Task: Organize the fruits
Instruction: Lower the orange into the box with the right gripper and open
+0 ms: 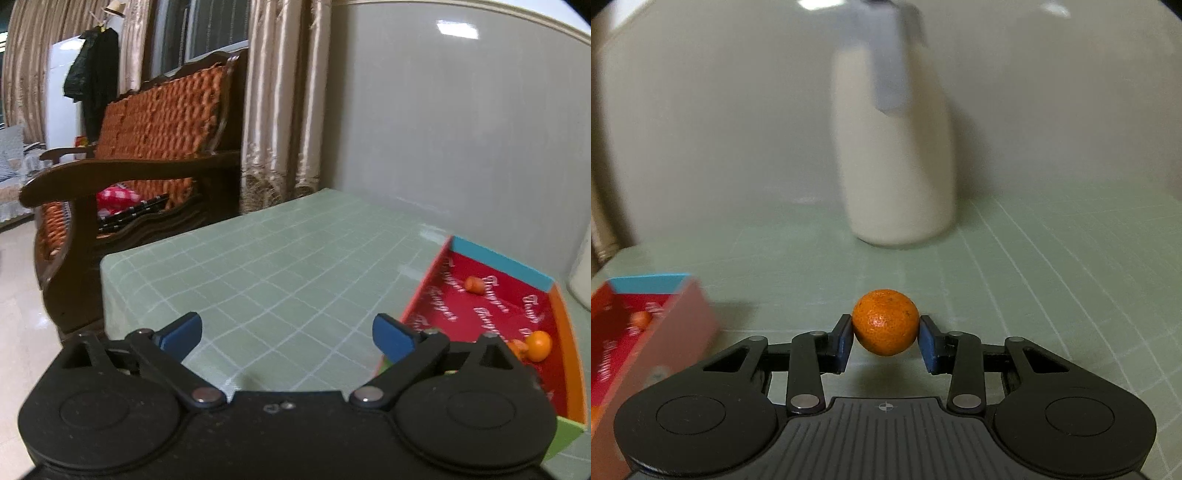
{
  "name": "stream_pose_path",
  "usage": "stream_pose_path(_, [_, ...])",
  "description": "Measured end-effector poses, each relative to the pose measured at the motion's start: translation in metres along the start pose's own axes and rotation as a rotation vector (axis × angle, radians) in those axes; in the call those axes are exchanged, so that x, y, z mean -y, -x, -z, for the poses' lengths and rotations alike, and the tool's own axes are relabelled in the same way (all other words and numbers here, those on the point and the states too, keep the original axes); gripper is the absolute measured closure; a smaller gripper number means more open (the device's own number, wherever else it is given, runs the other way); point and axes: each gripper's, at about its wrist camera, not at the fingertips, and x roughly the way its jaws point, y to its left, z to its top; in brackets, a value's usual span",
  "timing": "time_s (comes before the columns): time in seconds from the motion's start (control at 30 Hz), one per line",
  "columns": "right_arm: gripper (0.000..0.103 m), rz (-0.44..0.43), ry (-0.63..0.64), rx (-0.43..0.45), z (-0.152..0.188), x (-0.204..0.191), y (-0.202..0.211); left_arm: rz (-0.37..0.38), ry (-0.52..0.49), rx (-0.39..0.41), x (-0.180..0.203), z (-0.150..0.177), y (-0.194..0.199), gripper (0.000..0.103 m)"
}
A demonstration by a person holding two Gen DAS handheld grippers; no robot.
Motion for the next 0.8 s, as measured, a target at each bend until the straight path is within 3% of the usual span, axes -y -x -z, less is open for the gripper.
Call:
stream_pose_path(0.2, [0.065, -0.217, 0.073, 0.084, 0.002, -0.041, 0.037, -0.027, 0.039, -0.032, -0.011, -0.001, -0.005, 0.010])
stream_pose_path(0.47, [0.065, -0.470, 0.241, 0.066, 0.024, -0.109, 0.056, -0.047, 0.025, -0.037, -0.011, 0.001, -0.005, 0.010])
stream_pose_path(0.6, [0.065, -0.523, 0.311, 0.045, 0.036, -0.134, 0.058, -0.044, 0.024, -0.041, -0.012, 0.001, -0.005, 0.010])
stream_pose_path(0.8, [0.064, -0.529, 0.382, 0.028, 0.049, -0.154, 0.060, -0.044, 0.031, -0.040, -0.014, 0.000, -0.005, 0.010])
